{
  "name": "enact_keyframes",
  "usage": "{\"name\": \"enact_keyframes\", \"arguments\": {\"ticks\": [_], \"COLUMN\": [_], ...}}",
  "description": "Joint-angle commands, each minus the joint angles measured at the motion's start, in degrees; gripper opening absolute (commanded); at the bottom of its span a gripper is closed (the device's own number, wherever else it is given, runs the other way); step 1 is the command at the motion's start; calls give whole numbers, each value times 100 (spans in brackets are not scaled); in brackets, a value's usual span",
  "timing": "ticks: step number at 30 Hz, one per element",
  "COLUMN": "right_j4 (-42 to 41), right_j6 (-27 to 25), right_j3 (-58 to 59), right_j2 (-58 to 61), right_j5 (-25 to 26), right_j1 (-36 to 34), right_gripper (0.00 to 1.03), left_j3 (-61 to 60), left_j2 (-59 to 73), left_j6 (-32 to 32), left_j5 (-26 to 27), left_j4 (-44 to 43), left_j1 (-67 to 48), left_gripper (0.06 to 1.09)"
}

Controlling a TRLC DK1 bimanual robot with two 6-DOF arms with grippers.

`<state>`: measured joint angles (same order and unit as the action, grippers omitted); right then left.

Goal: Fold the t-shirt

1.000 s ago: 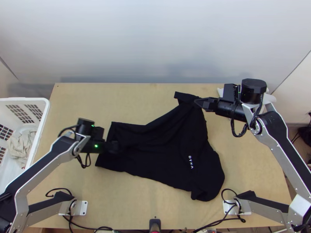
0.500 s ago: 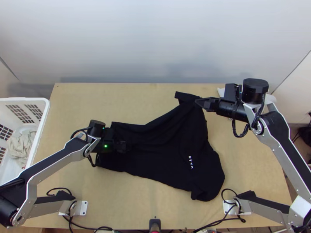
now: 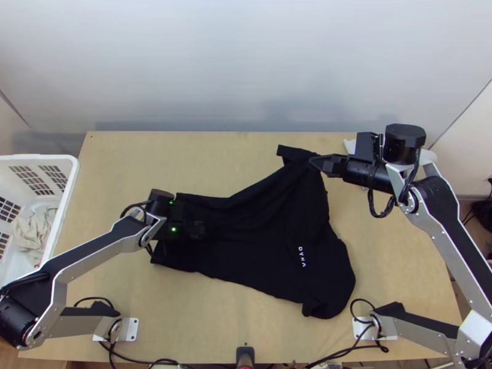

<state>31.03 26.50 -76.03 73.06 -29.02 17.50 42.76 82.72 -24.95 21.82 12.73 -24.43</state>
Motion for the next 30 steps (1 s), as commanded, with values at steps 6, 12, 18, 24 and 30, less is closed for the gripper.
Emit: {"name": "enact_keyframes", "arguments": {"ticks": [6, 12, 18, 24, 30], "right_j4": [70, 70, 79, 123, 18], "right_j6": [-57, -66, -84, -13, -312], "right_j3": [-8, 97, 229, -228, -799], "right_j2": [-2, -99, -248, -415, -608], "right_j5": [1, 1, 1, 45, 1205], "right_j1": [-18, -62, -141, -484, -537], "right_gripper": [3, 3, 3, 3, 3], "left_j3": [-102, 48, 496, 1393, 2289], "left_j2": [342, 280, -555, -1443, -1785], "left_j6": [-256, -133, 175, 676, 623], "left_j5": [815, -126, -416, -275, 68], "left_j4": [-517, -605, 98, 986, 1232], "left_j1": [-203, 122, 869, 1906, 2935], "left_gripper": [20, 9, 9, 9, 9]}}
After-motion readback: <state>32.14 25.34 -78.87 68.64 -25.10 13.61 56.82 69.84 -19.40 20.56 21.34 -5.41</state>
